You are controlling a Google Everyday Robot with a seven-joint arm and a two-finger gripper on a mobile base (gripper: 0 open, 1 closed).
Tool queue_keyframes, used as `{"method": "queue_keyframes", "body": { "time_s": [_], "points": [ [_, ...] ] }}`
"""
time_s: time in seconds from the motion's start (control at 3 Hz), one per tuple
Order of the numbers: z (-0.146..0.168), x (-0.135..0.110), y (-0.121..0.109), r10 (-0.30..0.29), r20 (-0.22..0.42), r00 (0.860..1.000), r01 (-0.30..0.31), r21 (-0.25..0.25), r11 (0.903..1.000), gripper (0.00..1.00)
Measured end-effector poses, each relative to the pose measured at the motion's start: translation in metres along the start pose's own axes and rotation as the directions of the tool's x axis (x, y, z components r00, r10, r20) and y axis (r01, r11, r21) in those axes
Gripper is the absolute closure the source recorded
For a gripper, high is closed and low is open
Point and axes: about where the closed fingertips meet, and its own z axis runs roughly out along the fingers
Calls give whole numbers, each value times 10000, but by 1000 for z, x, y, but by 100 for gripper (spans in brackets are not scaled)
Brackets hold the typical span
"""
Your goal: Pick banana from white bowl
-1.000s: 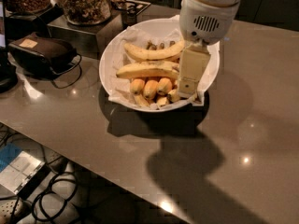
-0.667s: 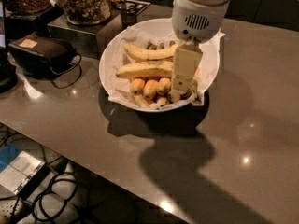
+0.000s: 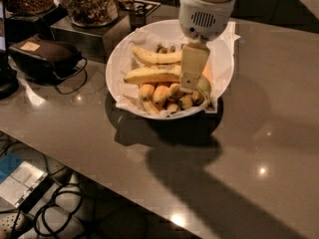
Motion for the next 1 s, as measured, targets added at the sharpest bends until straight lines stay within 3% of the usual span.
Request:
{"method": "queue_keyframes", "body": {
  "time_s": [1.0],
  "points": [
    [33,-6,6,3,-350,9994,-30,-790,9969,30]
  ]
}}
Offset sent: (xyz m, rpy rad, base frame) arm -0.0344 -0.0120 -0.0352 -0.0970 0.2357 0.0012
